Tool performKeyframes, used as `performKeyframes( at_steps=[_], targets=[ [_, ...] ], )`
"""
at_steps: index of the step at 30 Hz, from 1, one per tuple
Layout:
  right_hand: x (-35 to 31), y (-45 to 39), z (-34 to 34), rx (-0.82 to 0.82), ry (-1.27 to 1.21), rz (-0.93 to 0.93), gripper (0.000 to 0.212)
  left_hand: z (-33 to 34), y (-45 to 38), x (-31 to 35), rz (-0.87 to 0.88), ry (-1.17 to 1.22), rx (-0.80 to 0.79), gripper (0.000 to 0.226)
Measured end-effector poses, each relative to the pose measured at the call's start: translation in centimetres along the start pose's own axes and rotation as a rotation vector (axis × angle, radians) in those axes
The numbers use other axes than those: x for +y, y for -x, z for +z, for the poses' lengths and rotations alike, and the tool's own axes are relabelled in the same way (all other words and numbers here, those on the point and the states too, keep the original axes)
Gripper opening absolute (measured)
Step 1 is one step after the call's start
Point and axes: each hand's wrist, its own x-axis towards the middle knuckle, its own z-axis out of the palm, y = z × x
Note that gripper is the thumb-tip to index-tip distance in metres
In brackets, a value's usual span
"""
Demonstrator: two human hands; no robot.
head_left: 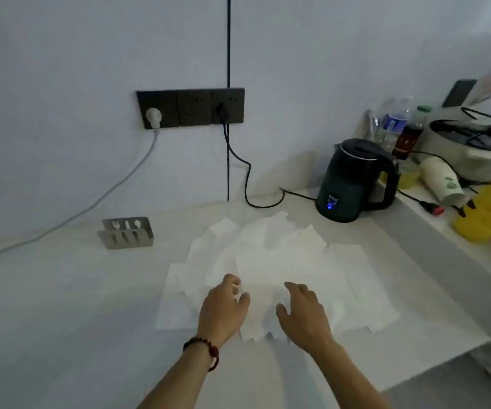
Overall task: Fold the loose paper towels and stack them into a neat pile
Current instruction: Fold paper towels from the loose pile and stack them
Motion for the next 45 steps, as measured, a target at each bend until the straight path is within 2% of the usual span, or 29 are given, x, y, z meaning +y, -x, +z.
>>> performKeyframes(
  at_steps=[4, 6, 11, 15, 17, 19, 21, 22, 23, 25, 30, 35, 37, 39, 40, 41, 43, 45],
  targets=[
    [1.3, -1.9, 0.9, -0.037, -0.096, -0.048, 0.051, 2.6, -2.4, 0.9, -0.214, 0.23, -0.042, 0.037],
    [2.2, -2.7, 1.7, -0.045, -0.145, -0.067, 0.049, 3.8, -3.2, 1.5, -0.25, 0.311, -0.039, 0.036],
    [2.7, -3.6, 1.4, 0.071, -0.287, -0.03, 0.041, 3.1, -3.7, 2.7, -0.078, 0.307, 0.023, 0.019],
    [1.8, -4.6, 0.2, 0.173, -0.541, 0.149, 0.045, -1.6, -2.7, 2.0, -0.066, 0.468, 0.052, 0.006],
    [0.5, -4.4, 0.5, 0.117, -0.768, 0.296, 0.048, -4.1, -1.8, 0.7, -0.09, 0.503, 0.065, 0.009],
    [-1.3, -3.8, 1.6, -0.032, -1.056, 0.39, 0.046, -6.1, -0.9, -0.9, -0.087, 0.486, 0.069, 0.014],
    [-3.5, -2.6, 3.1, -0.211, -1.257, 0.351, 0.027, -8.0, 0.1, -3.1, -0.088, 0.449, 0.08, 0.017],
    [-4.6, -2.0, 3.9, -0.255, -1.267, 0.304, 0.017, -9.0, 0.6, -4.2, -0.093, 0.422, 0.087, 0.016],
    [-5.6, -1.4, 4.6, -0.275, -1.236, 0.272, 0.011, -9.9, 1.0, -5.5, -0.103, 0.385, 0.089, 0.016],
    [-7.5, -0.3, 6.6, -0.265, -1.1, 0.233, 0.023, -11.7, 2.1, -8.5, -0.117, 0.306, 0.09, 0.014],
    [-10.4, 2.4, 10.8, -0.186, -0.521, 0.111, 0.042, -13.1, 4.4, -14.6, -0.111, 0.057, 0.006, 0.015],
    [-11.4, 3.9, 12.7, -0.15, -0.331, 0.178, 0.025, -12.3, 5.4, -17.5, -0.081, -0.251, -0.123, 0.007],
    [-12.1, 4.5, 12.6, -0.103, -0.239, 0.178, 0.016, -12.1, 5.4, -18.2, -0.025, -0.422, -0.096, 0.017],
    [-12.3, 5.0, 12.9, -0.035, -0.1, 0.125, 0.046, -11.8, 5.1, -18.4, 0.081, -0.568, -0.025, 0.032],
    [-12.4, 5.2, 13.1, -0.007, -0.045, 0.08, 0.054, -11.5, 4.9, -18.3, 0.15, -0.602, -0.023, 0.037],
    [-12.5, 5.3, 13.3, 0.006, 0.011, 0.03, 0.053, -11.0, 4.8, -18.0, 0.219, -0.604, -0.042, 0.042],
    [-12.7, 5.6, 13.6, -0.005, 0.073, -0.03, 0.037, -10.0, 4.8, -17.5, 0.342, -0.647, -0.171, 0.056],
    [-12.3, 5.2, 13.8, -0.021, 0.093, -0.062, 0.029, -9.4, 4.8, -17.3, 0.345, -0.639, -0.29, 0.064]
  ],
)
